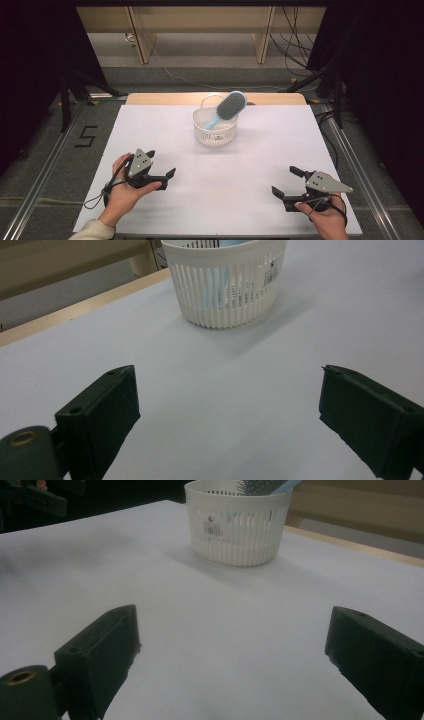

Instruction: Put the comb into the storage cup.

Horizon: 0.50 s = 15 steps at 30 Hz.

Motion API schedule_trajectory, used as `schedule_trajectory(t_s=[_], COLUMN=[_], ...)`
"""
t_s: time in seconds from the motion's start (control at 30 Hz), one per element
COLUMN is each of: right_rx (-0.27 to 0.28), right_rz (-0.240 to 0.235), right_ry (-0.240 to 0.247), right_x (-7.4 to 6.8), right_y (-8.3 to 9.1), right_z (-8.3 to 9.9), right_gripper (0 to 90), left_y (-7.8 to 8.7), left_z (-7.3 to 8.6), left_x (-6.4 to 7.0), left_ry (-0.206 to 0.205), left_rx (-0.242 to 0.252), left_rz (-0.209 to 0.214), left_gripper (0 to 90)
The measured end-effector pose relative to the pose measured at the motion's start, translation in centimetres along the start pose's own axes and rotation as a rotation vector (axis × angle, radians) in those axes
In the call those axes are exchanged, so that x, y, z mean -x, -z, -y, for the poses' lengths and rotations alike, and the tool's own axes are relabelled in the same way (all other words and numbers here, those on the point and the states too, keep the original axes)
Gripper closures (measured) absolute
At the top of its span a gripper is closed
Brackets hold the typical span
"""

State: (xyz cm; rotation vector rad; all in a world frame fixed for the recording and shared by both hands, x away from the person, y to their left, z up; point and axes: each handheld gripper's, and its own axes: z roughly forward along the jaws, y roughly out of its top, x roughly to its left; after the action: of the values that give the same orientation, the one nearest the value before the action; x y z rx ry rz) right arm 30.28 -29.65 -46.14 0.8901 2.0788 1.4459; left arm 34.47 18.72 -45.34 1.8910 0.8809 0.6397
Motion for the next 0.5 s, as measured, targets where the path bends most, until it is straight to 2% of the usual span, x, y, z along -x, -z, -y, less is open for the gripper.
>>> schedule_trajectory(t_s=[0.3, 0.5], right_rx=[-0.006, -0.007], right_rz=[-0.003, -0.003], right_ry=[0.001, 0.003], right_x=[0.0, 0.0], right_y=[0.0, -0.1], right_z=[0.0, 0.1], right_gripper=[8.0, 8.0], left_y=[0.4, 0.0], left_z=[0.8, 1.2], left_x=[0.1, 0.0], left_ry=[0.000, 0.004], left_rx=[-0.012, -0.023], left_rz=[-0.002, -0.004], left_gripper=[8.7, 8.8])
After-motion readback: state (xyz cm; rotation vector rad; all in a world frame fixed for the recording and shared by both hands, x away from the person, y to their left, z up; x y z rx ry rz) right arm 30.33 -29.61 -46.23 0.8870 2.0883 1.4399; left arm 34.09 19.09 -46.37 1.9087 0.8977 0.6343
